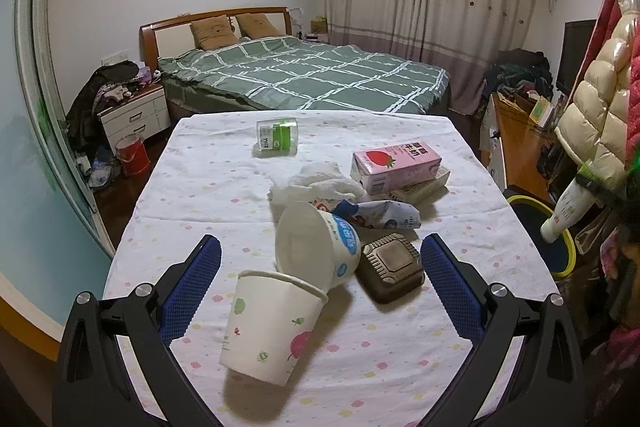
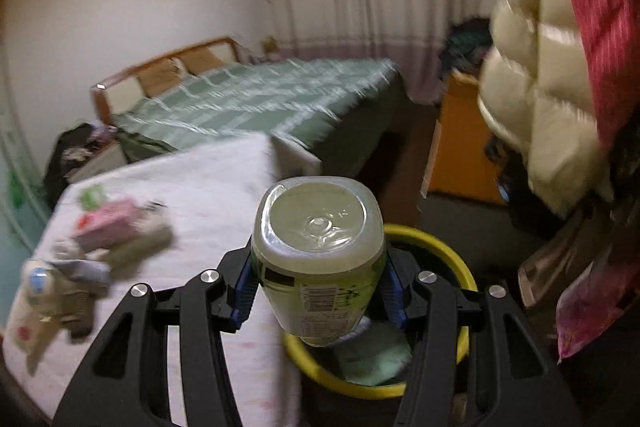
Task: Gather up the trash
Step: 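Carry the bottle over the bin and open the right gripper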
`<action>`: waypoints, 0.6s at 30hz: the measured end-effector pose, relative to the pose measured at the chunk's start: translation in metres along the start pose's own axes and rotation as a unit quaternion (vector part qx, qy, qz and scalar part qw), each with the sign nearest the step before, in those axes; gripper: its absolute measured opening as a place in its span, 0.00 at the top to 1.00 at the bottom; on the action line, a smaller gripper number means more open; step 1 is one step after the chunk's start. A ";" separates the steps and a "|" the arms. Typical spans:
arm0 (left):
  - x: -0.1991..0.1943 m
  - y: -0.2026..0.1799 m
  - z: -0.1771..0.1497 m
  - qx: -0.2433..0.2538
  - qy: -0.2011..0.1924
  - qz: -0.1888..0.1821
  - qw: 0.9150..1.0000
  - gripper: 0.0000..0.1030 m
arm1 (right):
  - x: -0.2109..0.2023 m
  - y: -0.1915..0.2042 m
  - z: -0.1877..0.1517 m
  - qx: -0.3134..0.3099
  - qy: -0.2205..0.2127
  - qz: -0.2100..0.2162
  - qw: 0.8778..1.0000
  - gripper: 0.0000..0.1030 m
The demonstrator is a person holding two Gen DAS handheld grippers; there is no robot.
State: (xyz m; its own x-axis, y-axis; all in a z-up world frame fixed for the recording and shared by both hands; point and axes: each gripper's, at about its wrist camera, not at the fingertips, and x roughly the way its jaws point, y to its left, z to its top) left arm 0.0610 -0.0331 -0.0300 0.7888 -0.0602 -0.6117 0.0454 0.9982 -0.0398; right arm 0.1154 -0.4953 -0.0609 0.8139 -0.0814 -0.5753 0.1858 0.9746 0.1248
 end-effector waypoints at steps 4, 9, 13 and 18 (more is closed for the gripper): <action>0.003 -0.004 0.001 0.004 0.004 0.000 1.000 0.05 | 0.058 -0.029 -0.026 0.019 0.068 -0.034 0.997 0.52; 0.008 -0.007 0.002 0.006 0.010 0.000 1.000 0.05 | 0.109 -0.048 -0.056 0.028 0.135 -0.060 0.989 0.52; 0.013 -0.009 0.000 0.010 0.017 0.000 1.000 0.05 | 0.134 -0.053 -0.068 0.029 0.166 -0.077 0.983 0.51; 0.019 -0.006 -0.003 0.005 0.026 -0.002 1.000 0.05 | 0.138 -0.048 -0.076 0.023 0.172 -0.094 0.980 0.51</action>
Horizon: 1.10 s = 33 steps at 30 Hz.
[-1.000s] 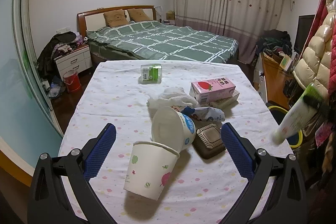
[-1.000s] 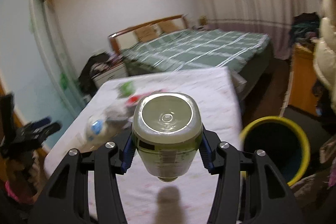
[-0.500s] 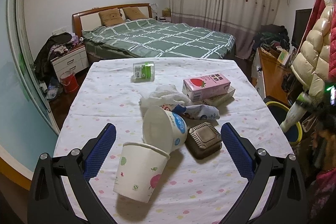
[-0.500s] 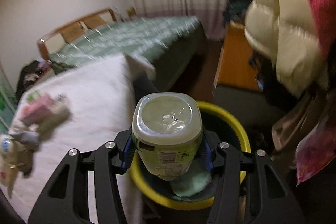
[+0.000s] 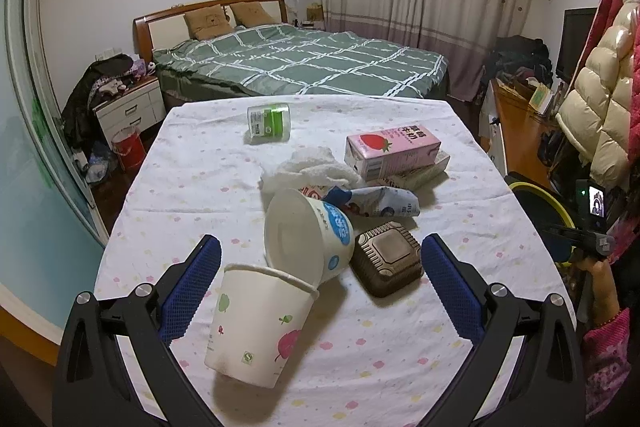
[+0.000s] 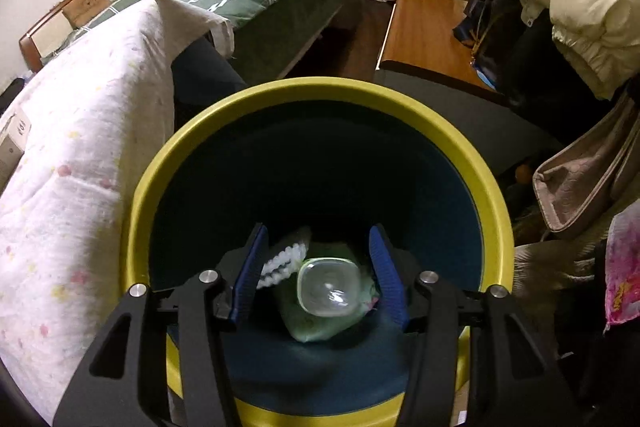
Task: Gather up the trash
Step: 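Carry the bottle over the bin and open the right gripper, then grasp the white paper cup with the left gripper and lift it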
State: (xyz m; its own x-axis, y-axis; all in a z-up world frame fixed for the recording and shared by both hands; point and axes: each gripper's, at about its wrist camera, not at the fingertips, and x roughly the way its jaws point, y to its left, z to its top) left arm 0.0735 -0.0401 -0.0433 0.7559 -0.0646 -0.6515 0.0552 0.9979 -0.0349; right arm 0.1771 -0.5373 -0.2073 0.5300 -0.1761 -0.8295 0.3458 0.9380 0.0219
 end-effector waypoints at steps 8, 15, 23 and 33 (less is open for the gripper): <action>0.003 0.009 -0.010 0.019 0.009 -0.001 1.000 0.05 | -0.030 0.006 -0.007 -0.004 -0.026 0.013 1.000 0.50; 0.005 0.024 -0.029 0.063 0.023 0.013 0.998 0.05 | -0.066 0.016 -0.014 -0.012 -0.059 0.036 0.998 0.47; 0.025 0.037 -0.044 0.078 0.048 0.016 0.996 0.05 | -0.088 0.029 -0.015 -0.020 -0.076 0.054 0.995 0.46; 0.061 0.051 -0.046 0.055 0.088 -0.011 0.995 0.16 | -0.092 0.041 -0.026 -0.033 -0.069 0.065 0.995 0.45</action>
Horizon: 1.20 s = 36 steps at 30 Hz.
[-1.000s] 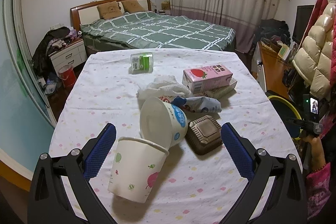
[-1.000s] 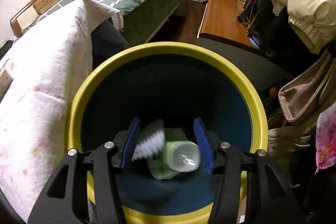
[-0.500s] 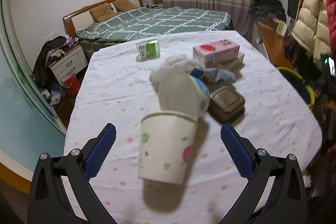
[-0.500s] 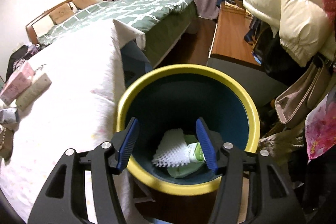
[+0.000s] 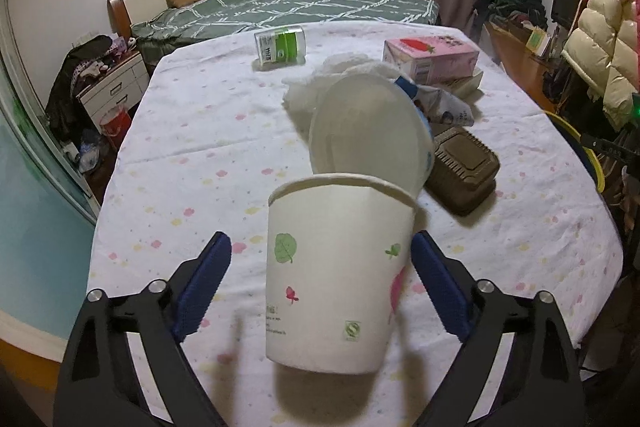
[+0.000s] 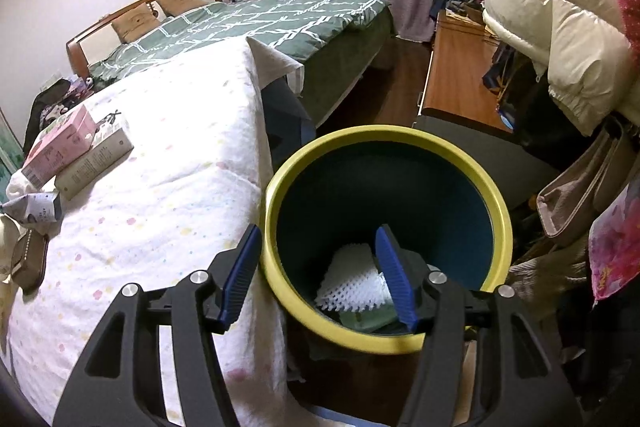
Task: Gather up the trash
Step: 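Grasp the white paper cup with the left gripper and lift it, then carry the paper cup over the bin and open the left gripper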
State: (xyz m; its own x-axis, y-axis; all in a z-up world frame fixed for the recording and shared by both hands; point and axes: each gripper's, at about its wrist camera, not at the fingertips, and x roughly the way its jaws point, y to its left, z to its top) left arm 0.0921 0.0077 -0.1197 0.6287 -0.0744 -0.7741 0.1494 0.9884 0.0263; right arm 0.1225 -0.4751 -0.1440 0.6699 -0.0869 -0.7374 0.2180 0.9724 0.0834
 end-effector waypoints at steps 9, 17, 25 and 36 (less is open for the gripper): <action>0.007 0.000 0.000 0.008 0.007 -0.007 1.000 0.39 | 0.007 0.002 -0.004 -0.001 0.011 0.009 1.000 0.45; -0.023 -0.008 -0.004 0.023 -0.011 0.004 1.000 0.45 | -0.006 0.001 -0.007 0.001 0.000 0.018 1.000 0.45; -0.073 -0.033 0.007 0.040 -0.066 -0.014 0.997 0.45 | -0.031 -0.005 -0.012 0.002 -0.021 0.020 1.000 0.44; -0.053 -0.139 0.074 0.096 -0.101 -0.098 0.985 0.44 | -0.077 -0.028 -0.022 0.004 -0.060 -0.003 0.998 0.40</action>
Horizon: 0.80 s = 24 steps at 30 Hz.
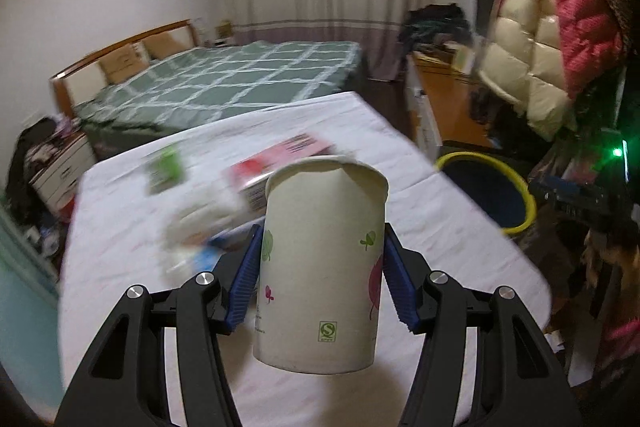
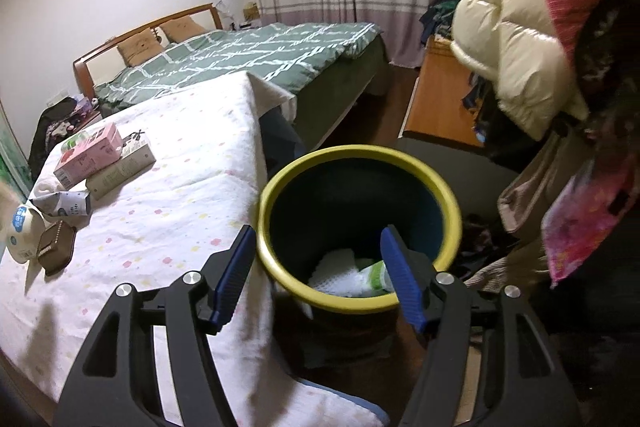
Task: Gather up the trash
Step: 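Carry the paper cup over the bin and open the left gripper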
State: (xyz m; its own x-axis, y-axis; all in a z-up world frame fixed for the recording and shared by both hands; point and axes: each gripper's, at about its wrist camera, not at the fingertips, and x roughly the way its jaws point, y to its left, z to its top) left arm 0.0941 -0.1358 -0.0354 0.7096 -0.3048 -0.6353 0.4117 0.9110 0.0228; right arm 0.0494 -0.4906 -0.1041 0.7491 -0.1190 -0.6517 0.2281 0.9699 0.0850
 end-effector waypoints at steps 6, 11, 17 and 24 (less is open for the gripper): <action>0.060 -0.079 0.043 0.052 0.006 -0.064 0.997 0.44 | -0.018 -0.033 -0.007 0.016 -0.007 -0.027 0.999 0.39; 0.108 -0.141 0.069 0.079 0.024 -0.102 0.991 0.44 | -0.021 -0.057 -0.018 0.033 0.003 -0.038 0.999 0.39; 0.164 -0.201 0.087 0.096 0.059 -0.135 0.984 0.43 | -0.016 -0.076 -0.025 0.054 0.009 -0.045 0.998 0.39; 0.216 -0.257 0.094 0.116 0.098 -0.150 0.977 0.39 | -0.012 -0.095 -0.031 0.070 0.016 -0.048 0.996 0.39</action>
State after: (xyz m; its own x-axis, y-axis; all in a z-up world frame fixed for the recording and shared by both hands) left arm 0.1947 -0.4618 -0.1060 0.4236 -0.4691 -0.7749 0.7191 0.6944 -0.0272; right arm -0.0007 -0.5750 -0.1281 0.6998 -0.2010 -0.6855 0.3838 0.9151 0.1234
